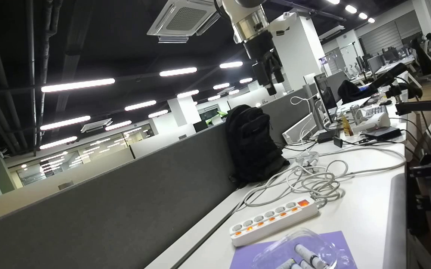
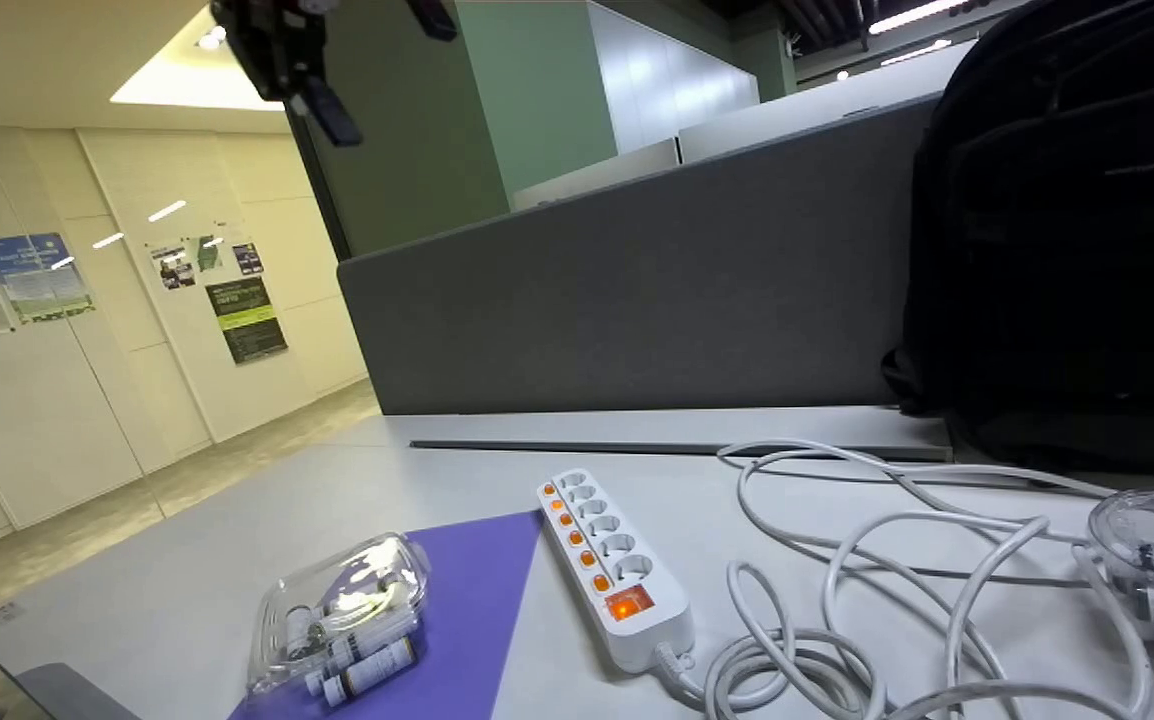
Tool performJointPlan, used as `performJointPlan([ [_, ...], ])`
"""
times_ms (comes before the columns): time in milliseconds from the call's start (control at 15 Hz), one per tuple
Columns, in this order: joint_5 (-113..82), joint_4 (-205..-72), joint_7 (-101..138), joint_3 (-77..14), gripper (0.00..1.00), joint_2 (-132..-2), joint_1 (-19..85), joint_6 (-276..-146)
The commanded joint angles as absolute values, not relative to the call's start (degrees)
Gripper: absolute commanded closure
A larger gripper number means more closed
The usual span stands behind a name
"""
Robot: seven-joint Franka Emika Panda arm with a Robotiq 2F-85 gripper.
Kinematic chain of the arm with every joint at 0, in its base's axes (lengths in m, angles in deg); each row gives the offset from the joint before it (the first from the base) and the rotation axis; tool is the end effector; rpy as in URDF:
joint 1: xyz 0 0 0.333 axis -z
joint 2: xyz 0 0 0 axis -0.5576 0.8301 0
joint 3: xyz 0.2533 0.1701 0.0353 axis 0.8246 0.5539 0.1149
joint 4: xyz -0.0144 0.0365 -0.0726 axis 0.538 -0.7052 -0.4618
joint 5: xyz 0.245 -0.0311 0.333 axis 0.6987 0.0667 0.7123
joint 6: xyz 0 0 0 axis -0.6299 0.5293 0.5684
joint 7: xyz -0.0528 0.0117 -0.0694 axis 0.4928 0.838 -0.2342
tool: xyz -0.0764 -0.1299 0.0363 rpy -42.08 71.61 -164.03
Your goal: Press on one of the switches on the adapter
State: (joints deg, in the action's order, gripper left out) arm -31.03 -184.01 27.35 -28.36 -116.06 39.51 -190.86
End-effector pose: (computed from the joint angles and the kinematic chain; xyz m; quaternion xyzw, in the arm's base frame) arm 0.4237 -0.0795 0.4734 0.9858 0.0356 0.0642 0.1513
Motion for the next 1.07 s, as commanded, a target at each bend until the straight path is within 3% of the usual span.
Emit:
performJointPlan([
  [0, -33.23, -181.39, 23.92, -29.24, 0.0, -107.32, 40.29, -204.02],
  [267, -30.98, -176.84, 25.42, -29.34, 0.0, -95.65, 39.98, -211.79],
  [867, -12.5, -156.4, 39.28, -28.52, 0.0, -68.33, 37.03, -200.77],
  [933, -13.86, -163.09, 38.71, -28.48, 0.0, -73.33, 36.84, -204.64],
  [1000, -13.66, -160.87, 38.71, -28.31, 0.0, -70.83, 36.93, -203.79],
])
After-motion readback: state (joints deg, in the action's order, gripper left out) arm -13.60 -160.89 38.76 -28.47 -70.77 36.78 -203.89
